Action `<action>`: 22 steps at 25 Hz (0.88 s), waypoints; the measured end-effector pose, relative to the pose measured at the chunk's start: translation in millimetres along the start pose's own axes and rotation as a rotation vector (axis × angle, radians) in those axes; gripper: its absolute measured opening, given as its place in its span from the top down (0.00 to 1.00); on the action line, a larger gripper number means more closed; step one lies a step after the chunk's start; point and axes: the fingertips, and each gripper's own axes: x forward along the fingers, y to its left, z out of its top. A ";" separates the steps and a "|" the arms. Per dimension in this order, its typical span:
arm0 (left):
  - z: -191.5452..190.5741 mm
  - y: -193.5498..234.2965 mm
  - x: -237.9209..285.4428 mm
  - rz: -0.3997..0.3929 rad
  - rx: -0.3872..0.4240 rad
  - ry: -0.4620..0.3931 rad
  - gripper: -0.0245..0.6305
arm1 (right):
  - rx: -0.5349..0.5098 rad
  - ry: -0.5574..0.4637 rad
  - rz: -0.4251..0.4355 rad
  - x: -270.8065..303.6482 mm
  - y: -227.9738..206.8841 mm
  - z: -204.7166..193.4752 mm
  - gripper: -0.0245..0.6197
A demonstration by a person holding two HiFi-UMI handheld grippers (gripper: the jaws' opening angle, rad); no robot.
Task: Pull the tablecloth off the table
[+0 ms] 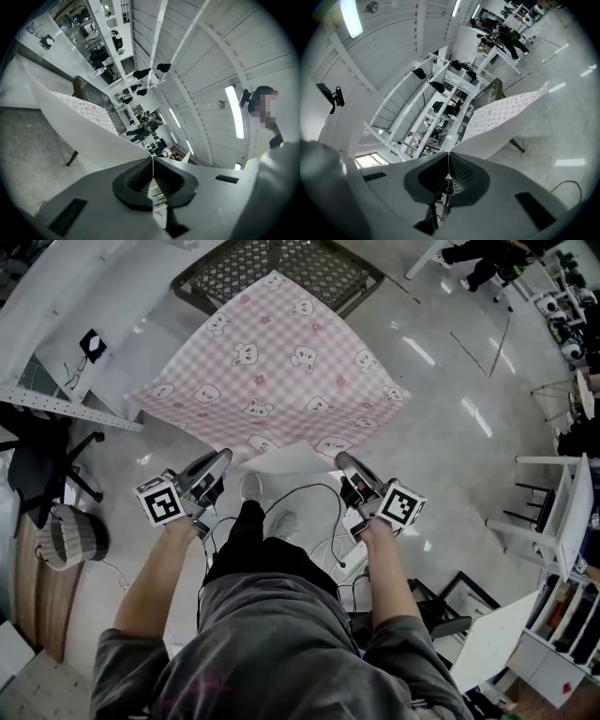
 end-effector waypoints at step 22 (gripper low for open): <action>-14.7 -121.3 -48.7 -0.123 0.085 -0.069 0.96 | -0.083 -0.012 0.139 -77.5 96.7 -13.2 0.95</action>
